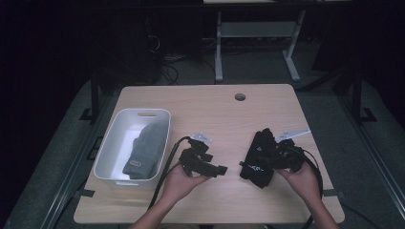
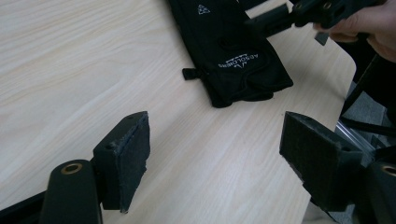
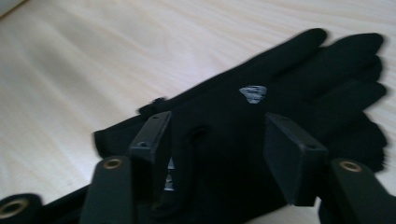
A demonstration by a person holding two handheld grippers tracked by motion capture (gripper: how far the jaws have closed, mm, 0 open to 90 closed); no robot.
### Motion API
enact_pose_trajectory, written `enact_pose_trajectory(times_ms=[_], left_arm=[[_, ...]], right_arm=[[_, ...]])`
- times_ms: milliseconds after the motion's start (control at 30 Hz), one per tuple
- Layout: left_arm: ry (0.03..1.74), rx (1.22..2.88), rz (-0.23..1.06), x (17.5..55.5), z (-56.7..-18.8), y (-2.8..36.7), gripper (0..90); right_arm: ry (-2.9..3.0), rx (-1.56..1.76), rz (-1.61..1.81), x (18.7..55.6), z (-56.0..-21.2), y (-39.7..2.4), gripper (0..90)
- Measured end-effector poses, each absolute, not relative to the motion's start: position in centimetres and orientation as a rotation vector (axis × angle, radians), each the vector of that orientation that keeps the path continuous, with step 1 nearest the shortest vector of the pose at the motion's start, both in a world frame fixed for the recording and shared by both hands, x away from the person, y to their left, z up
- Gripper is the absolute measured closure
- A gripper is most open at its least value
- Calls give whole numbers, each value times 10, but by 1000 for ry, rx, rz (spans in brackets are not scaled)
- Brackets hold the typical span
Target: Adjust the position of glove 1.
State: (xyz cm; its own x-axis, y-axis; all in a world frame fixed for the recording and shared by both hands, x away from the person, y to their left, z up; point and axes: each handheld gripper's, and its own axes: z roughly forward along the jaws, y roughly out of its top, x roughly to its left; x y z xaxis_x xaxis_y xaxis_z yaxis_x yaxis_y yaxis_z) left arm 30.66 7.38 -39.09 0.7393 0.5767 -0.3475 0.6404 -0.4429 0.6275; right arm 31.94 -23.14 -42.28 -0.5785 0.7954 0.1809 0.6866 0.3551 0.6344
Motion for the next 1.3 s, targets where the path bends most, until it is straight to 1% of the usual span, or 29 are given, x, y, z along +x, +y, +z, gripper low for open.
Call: enact_pose_trajectory(times_ms=[133, 267, 533, 600, 900, 1133, 1300], left_arm=[[907, 2159, -129, 312, -398, 62, 257], [907, 2165, -149, 317, -406, 47, 259], [912, 2167, -185, 325, -418, 22, 271], [906, 2172, -195, 327, -422, 17, 288], [934, 2174, -252, 336, -437, -4, 292], [979, 2182, -266, 342, -446, -12, 332], [974, 2210, -293, 343, -452, -15, 371]], right_arm=[[2406, 1416, 1040, 327, -424, -248, 360], [2369, 1466, 1056, 335, -427, -262, 340], [2314, 1563, 1049, 348, -433, -279, 323], [2308, 1581, 1051, 351, -435, -283, 320], [2306, 1651, 1026, 360, -445, -289, 318], [2303, 1681, 1021, 365, -452, -291, 325], [2306, 1701, 999, 367, -455, -290, 326]])
